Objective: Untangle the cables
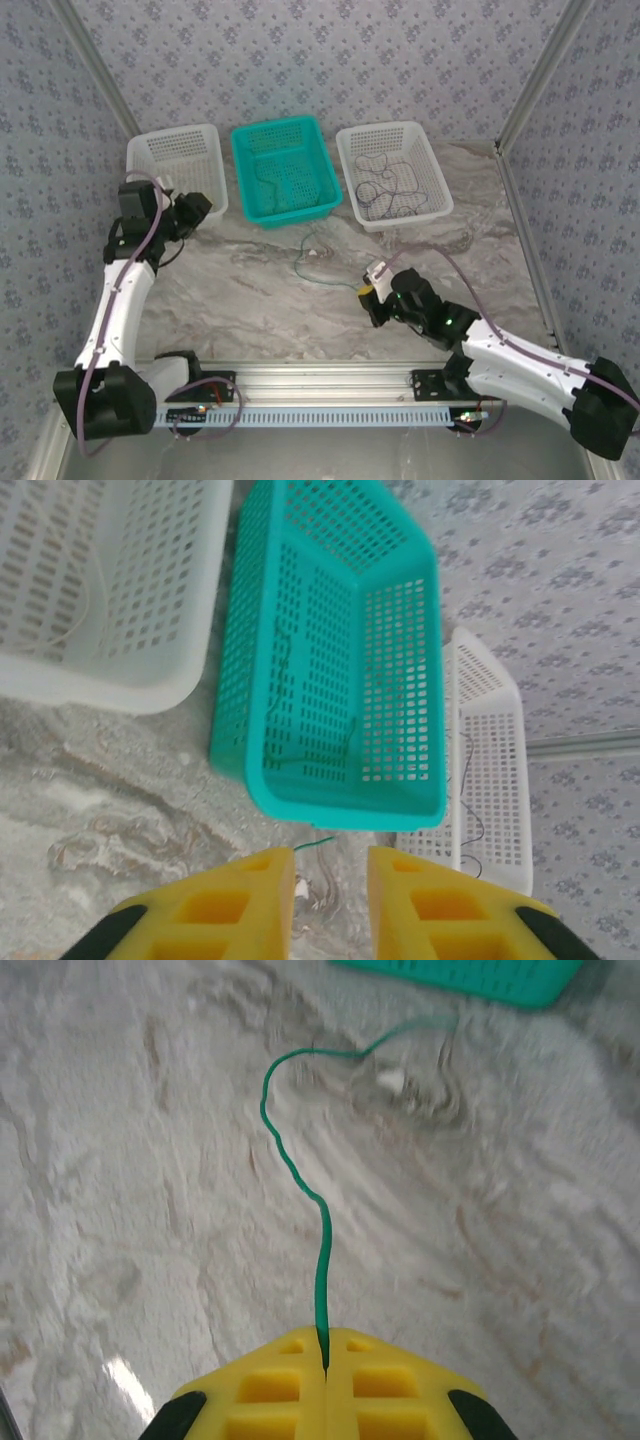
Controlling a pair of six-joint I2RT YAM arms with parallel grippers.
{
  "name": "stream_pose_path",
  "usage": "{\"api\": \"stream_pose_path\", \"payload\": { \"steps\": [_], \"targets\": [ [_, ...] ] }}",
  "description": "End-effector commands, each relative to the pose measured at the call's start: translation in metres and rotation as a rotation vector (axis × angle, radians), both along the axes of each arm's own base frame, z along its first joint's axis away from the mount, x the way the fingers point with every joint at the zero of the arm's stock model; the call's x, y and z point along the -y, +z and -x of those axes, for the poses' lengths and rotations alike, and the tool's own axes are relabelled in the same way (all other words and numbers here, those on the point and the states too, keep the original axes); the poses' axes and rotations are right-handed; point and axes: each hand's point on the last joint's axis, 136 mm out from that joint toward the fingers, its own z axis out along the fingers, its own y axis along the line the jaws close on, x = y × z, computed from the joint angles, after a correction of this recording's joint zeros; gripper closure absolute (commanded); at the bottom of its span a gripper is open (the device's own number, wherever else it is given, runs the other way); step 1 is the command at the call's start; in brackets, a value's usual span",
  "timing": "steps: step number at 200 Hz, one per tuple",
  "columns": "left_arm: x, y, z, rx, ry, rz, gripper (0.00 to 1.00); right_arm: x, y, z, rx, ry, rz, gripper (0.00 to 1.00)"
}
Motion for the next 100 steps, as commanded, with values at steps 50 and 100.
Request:
{"api": "stream_pose_path", "payload": {
  "steps": [50, 100],
  "targets": [
    [0.013, 0.073, 0.028, 0.264, -0.15, -0.177, 0.47, -0.041, 0.154, -0.049, 0.219, 0.123, -0.176, 1.0],
    [0.045, 0.087, 0.056, 0.357, -0.351, -0.353, 0.23, -0.081, 0.235, -0.113, 0.255, 0.131, -0.264, 1.0]
  ]
}}
